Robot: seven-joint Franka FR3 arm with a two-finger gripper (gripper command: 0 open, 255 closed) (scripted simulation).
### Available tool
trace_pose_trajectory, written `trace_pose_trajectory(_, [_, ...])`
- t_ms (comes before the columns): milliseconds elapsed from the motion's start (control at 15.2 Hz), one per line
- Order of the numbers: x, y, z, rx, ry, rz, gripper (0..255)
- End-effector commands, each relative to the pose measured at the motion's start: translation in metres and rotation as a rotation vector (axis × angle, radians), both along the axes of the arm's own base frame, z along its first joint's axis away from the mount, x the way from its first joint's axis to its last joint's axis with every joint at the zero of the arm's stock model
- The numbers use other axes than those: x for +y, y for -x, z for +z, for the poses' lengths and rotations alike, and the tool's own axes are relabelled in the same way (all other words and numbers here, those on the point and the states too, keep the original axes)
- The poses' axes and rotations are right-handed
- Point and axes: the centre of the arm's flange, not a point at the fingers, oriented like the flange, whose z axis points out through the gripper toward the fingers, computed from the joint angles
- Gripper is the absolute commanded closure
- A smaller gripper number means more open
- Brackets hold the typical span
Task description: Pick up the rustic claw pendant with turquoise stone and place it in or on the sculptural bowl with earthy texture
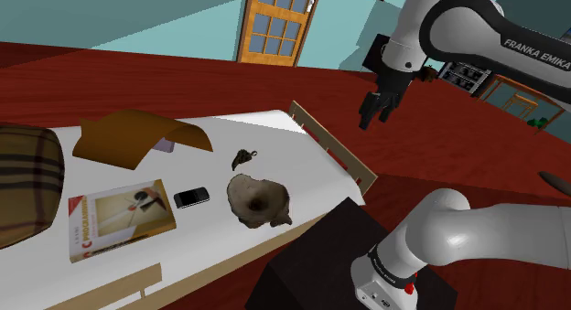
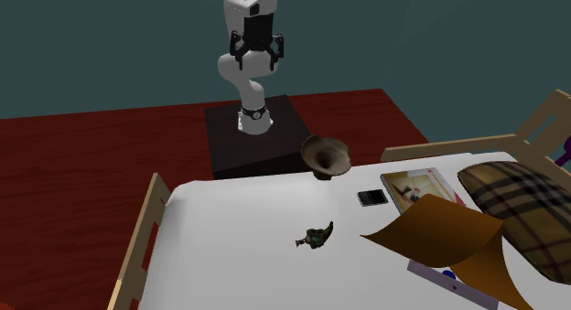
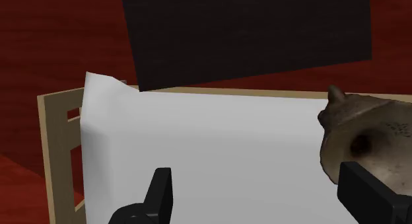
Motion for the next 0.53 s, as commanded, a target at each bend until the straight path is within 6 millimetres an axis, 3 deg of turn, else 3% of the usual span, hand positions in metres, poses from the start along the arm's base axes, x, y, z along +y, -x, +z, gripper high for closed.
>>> trace_pose_trajectory(0, [0.000,0.000,0.000,0.000,0.000,0.000,0])
trace_pose_trajectory(462, [0.023,-0.048,-0.070,-0.047,-0.010,-0.100,0])
